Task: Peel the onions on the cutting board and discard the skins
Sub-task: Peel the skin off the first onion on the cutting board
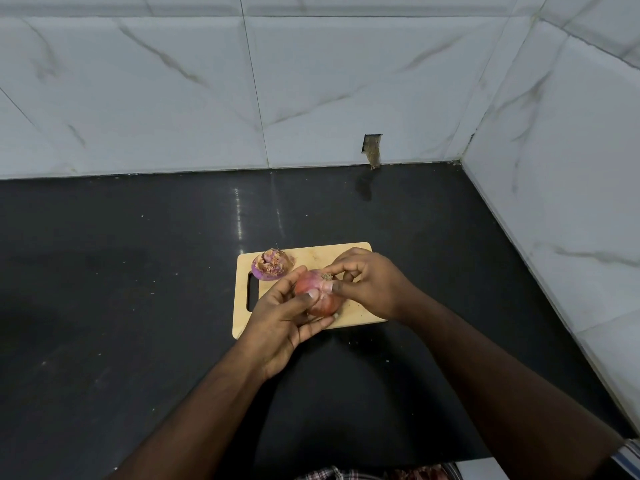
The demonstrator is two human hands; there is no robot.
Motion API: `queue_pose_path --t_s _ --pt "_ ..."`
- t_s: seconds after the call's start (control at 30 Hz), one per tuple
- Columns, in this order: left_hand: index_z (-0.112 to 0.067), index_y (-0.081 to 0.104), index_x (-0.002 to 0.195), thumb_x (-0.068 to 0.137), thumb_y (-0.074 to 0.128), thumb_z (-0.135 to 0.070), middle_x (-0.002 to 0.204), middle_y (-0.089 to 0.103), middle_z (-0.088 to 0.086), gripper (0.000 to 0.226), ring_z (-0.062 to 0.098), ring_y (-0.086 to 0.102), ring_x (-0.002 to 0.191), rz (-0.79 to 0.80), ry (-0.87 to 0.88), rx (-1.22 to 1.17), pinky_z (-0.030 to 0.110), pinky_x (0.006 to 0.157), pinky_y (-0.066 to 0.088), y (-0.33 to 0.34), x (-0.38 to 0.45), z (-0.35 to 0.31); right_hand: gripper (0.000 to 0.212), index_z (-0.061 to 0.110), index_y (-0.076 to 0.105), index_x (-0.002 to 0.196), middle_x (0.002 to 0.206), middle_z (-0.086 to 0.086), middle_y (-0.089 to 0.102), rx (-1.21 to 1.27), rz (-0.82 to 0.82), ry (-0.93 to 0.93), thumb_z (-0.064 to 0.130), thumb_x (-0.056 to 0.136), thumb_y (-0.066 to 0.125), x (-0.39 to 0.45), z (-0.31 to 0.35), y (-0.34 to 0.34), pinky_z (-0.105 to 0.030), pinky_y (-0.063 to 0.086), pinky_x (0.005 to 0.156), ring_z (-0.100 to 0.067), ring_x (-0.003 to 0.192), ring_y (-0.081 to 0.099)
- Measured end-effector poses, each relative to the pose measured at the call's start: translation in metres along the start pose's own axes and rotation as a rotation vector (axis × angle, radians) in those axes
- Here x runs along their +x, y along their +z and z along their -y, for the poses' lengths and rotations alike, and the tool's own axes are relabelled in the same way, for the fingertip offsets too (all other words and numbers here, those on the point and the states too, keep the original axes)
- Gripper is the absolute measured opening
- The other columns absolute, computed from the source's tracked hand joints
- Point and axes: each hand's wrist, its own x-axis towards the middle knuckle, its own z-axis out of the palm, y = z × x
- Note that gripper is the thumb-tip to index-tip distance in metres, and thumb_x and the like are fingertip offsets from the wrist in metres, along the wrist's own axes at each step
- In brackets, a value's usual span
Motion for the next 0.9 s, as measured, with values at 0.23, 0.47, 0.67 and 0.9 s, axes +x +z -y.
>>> queue_pose_path --t_s 0.23,0.47,0.67,0.9 --pt "-0.018 0.054 0.142 0.086 0.068 -0.004 0.131 0.068 0.017 0.060 0.043 0.069 0.112 0.034 -0.030 0.023 0.051 0.087 0.060 -0.006 0.001 0.001 0.020 0.023 0.076 0.105 0.102 0.002 0.067 -0.086 0.047 -0.012 0.016 0.086 0.075 0.002 -0.003 -0.005 -0.022 0.051 0.079 -0.008 0.088 0.063" --pt "-0.018 0.057 0.139 0.083 0.069 -0.004 0.136 0.064 0.019 0.059 0.045 0.068 0.112 0.022 -0.029 -0.003 0.052 0.087 0.060 -0.007 0.005 0.001 0.006 0.016 0.076 0.093 0.095 0.007 0.068 -0.085 -0.031 0.030 0.017 0.089 0.071 0.000 -0.001 -0.005 -0.008 0.046 0.069 -0.002 0.085 0.062" --pt "-0.018 0.055 0.140 0.091 0.064 0.000 0.136 0.063 0.020 0.053 0.045 0.069 0.111 0.006 -0.011 -0.001 0.051 0.086 0.061 -0.005 0.008 0.000 0.007 0.018 0.063 0.094 0.093 0.010 0.054 -0.269 -0.036 -0.020 0.022 0.094 0.057 -0.002 0.002 0.005 -0.014 0.039 0.067 -0.002 0.082 0.052" --pt "-0.016 0.054 0.140 0.088 0.064 0.001 0.134 0.064 0.021 0.056 0.047 0.068 0.111 0.034 -0.030 -0.009 0.052 0.086 0.060 -0.006 0.006 -0.003 0.009 0.018 0.063 0.094 0.093 0.010 0.057 -0.233 -0.099 0.047 0.023 0.095 0.056 -0.002 -0.003 0.005 -0.018 0.039 0.068 -0.003 0.082 0.054"
